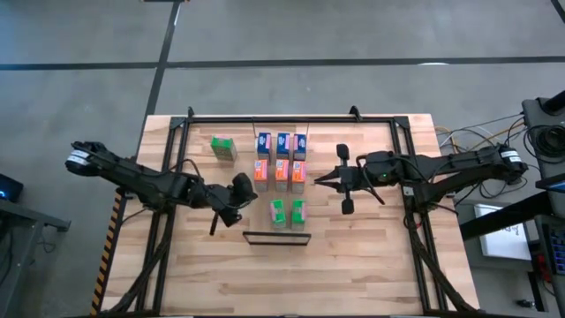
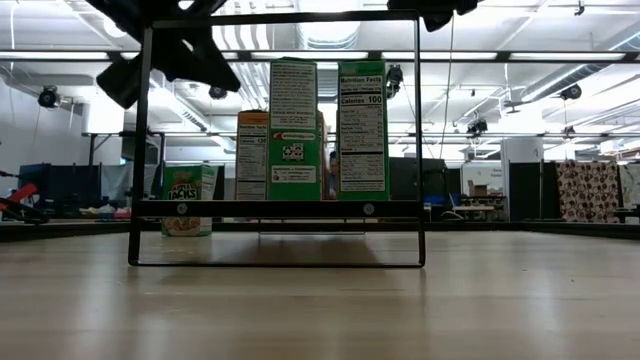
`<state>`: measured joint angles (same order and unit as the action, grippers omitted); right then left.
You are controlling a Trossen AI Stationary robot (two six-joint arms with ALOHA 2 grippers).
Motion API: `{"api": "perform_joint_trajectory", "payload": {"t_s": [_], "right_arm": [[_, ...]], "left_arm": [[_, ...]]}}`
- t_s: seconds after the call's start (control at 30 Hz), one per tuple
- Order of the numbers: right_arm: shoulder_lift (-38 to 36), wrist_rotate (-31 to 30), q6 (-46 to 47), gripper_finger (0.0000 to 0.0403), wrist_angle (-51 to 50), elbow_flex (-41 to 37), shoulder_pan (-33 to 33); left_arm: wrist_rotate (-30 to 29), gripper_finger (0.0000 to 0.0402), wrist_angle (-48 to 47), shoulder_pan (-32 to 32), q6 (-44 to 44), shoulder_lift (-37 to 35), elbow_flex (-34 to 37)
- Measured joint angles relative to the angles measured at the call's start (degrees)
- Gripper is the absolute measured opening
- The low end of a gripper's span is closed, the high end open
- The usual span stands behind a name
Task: Stack cereal on shelf
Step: Put the bottom green cereal box on the shelf aligned with the other green cereal box
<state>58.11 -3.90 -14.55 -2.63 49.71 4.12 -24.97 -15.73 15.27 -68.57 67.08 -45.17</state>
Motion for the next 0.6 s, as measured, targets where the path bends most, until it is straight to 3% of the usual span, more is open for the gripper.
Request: {"api": "perform_joint_trajectory", "payload": {"t_s": [0.53, 0.6], "right_arm": [[0.0, 0.0, -1.5, 0.0008, 0.1, 0.0, 0.0], [0.0, 0.0, -1.5, 0.0008, 0.1, 0.0, 0.0]], "left_arm": [[3.8, 0.0000, 3.9, -1.3, -2.9, 1.6, 0.1], [6.3, 0.0000, 4.3, -2.2, -3.0, 1.6, 0.1]]}}
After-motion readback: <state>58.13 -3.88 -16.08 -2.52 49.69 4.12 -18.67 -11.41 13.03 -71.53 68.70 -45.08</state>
